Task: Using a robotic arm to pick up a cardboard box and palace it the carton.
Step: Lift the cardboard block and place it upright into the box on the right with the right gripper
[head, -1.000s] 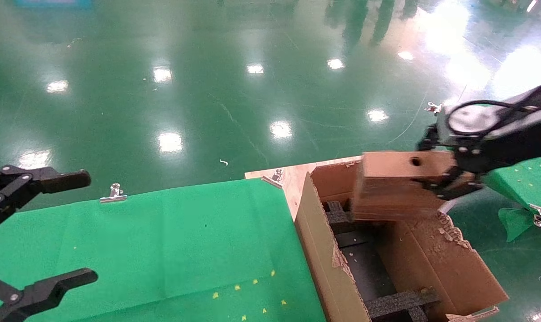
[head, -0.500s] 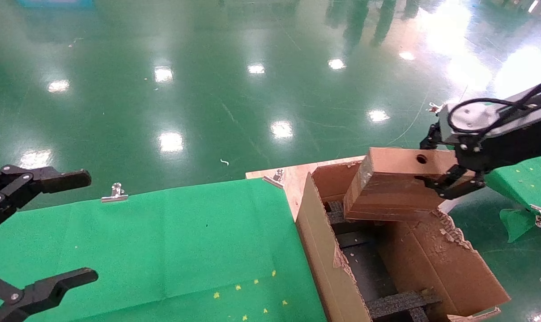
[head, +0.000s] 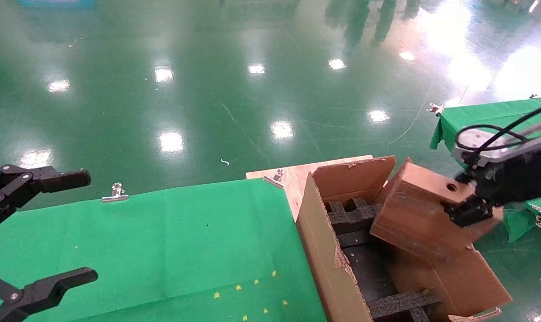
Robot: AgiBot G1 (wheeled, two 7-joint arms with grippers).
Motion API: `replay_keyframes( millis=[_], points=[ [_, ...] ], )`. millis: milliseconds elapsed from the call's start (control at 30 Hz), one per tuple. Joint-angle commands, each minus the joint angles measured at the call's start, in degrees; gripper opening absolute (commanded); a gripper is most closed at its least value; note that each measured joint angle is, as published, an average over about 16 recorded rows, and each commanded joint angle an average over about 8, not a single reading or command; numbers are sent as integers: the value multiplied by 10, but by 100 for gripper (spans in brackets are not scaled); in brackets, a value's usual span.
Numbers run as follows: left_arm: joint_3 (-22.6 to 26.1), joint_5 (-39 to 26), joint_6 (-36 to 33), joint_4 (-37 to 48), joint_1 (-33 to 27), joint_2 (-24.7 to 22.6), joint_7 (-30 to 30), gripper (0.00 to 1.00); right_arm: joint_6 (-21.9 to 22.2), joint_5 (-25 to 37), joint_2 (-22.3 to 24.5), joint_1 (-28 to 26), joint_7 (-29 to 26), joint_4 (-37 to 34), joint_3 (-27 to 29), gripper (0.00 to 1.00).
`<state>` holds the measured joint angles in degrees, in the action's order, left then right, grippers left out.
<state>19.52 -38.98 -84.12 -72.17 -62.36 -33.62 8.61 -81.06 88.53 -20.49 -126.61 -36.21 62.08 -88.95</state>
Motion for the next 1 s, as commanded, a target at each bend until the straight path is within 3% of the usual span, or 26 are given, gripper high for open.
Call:
replay_keyframes(
  millis=[33,233,433,633,867,1000],
  points=[
    [0,0,0,0,0,0,0,100,11,15,17,7,-76,30,-7,0],
    [0,0,0,0,0,0,0,100,38,68,38,28,-280,100,-25,0],
    [0,0,0,0,0,0,0,100,58,93,38,49,-409,135,-37,0],
    [0,0,0,0,0,0,0,100,66,101,35,59,-441,152,-42,0],
    [0,0,0,0,0,0,0,100,64,97,32,57,-436,140,-41,0],
    [0,0,0,0,0,0,0,100,70,107,24,62,-474,131,-43,0]
  ],
)
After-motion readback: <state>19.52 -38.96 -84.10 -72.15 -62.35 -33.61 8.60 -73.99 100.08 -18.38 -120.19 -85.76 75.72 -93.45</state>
